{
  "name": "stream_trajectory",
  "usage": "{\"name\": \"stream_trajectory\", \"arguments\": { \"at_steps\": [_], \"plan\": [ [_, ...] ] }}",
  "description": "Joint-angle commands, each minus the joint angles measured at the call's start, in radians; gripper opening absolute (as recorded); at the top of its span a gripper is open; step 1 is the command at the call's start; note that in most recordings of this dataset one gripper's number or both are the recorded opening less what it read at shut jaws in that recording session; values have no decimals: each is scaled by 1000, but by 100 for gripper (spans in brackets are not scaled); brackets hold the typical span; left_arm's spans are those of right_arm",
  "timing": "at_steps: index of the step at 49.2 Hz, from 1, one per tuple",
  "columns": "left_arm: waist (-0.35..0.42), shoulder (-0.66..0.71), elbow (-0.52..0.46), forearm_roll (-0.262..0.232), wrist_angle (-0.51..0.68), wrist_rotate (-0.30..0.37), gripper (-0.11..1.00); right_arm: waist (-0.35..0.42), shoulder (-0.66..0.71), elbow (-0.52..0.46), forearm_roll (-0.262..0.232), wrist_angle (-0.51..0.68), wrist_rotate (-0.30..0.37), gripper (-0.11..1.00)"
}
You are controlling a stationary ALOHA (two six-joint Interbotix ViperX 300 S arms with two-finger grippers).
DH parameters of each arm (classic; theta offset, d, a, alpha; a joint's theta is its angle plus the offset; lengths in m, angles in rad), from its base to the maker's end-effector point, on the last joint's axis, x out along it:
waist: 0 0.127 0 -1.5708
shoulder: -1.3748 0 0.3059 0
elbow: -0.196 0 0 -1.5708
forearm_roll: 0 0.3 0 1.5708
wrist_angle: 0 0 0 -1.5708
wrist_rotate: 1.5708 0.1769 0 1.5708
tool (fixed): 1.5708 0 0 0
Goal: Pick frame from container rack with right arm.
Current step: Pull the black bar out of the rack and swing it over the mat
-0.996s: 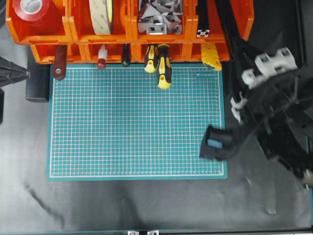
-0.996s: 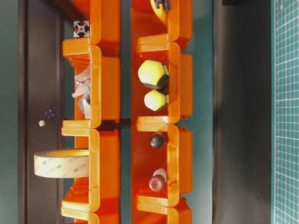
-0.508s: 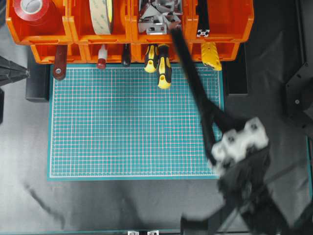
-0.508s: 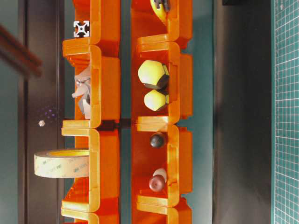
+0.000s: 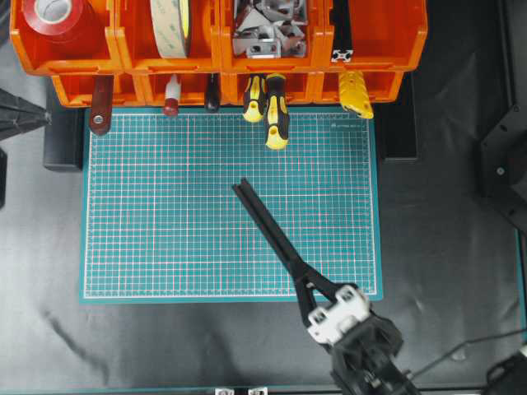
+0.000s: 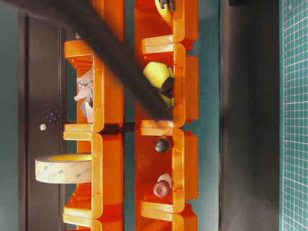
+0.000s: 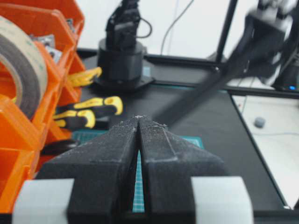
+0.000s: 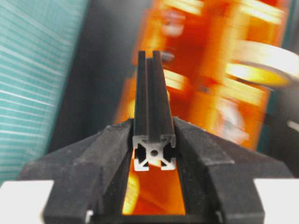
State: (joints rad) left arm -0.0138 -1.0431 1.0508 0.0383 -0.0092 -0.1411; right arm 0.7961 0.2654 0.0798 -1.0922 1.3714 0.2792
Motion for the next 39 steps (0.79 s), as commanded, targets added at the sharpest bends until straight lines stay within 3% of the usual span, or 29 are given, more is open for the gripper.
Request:
{"name": "stream_trajectory", "arguments": {
  "at_steps": [1,10,22,33,39],
  "plan": [
    [12,-2,-12,2,-5,0,0,-17,-31,64,8,-98,40,26],
    [25,-18,-12,2,-5,3,0,-74,-40,166,9,-244,66,26],
    [26,-38,-11,2,-5,-2,0,-178,-52,230,0,-420,64,26],
    [37,-40,-9,2,-5,-2,0,-267,-41,267,-49,-581,61,26],
    [54,-41,-9,2,2,-2,0,-310,-23,265,-78,-612,61,26]
  ]
}}
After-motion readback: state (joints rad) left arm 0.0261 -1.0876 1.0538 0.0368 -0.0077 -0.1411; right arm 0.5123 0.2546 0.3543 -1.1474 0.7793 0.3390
